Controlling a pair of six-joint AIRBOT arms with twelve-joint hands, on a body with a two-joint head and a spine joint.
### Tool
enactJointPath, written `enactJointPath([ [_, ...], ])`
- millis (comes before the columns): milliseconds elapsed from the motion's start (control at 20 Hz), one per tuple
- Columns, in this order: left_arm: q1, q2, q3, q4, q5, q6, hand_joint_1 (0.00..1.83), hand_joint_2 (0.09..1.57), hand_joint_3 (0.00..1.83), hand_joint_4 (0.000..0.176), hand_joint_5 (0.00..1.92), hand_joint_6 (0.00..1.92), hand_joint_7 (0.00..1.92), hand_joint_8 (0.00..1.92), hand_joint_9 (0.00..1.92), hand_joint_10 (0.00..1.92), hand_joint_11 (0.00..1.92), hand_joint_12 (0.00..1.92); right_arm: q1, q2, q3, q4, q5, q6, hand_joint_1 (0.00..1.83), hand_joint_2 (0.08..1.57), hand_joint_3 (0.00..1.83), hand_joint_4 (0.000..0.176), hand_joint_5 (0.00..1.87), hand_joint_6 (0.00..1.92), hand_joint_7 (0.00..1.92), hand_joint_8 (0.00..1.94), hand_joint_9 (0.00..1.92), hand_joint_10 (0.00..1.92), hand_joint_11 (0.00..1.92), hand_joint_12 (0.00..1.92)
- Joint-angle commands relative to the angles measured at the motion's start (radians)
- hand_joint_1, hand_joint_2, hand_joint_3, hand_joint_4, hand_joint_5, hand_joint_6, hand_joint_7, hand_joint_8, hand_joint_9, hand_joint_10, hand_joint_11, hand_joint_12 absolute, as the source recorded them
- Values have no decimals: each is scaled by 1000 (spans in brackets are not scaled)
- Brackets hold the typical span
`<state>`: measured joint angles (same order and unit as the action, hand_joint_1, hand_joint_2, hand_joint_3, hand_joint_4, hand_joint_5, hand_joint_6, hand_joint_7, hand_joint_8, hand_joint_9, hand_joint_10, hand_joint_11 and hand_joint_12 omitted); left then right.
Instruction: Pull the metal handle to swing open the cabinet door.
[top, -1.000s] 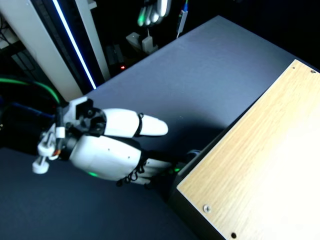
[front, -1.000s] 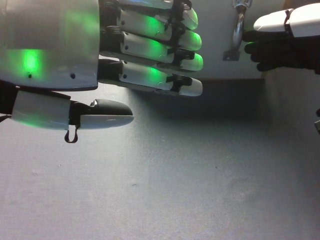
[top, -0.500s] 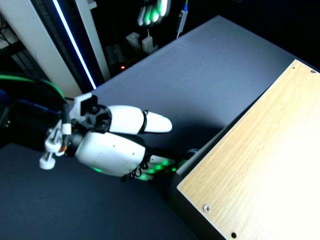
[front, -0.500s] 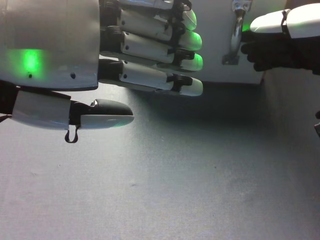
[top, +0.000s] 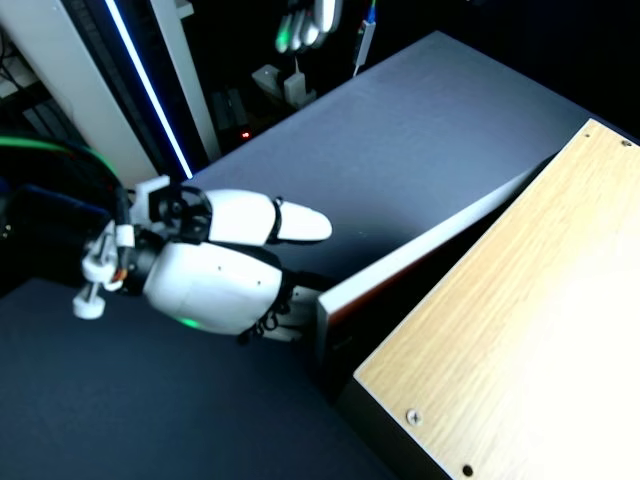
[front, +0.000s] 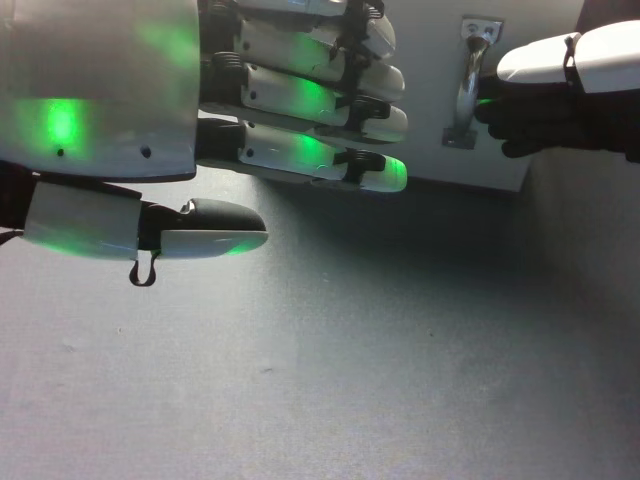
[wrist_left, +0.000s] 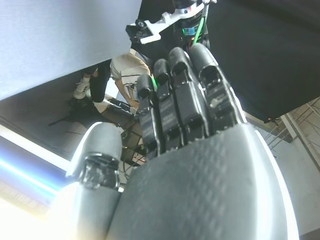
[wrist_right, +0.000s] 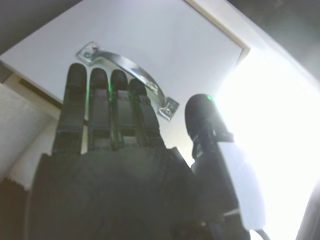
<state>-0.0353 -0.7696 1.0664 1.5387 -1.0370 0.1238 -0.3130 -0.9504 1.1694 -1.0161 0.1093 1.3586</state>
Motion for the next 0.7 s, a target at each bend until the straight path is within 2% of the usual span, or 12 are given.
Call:
enactJointPath([
  [0,-8,5,0,-95,-21,6,0,1570,211,0,423,1,415,1,385,1,23,818,9,13,-6,17,67,9,0,1484,0,0,210,5,220,7,208,4,0,617],
  [650,-8,5,0,-95,-21,6,0,1566,222,0,436,3,431,4,401,4,18,880,3,68,-46,11,78,10,0,1477,0,0,221,1,231,1,214,1,0,630],
])
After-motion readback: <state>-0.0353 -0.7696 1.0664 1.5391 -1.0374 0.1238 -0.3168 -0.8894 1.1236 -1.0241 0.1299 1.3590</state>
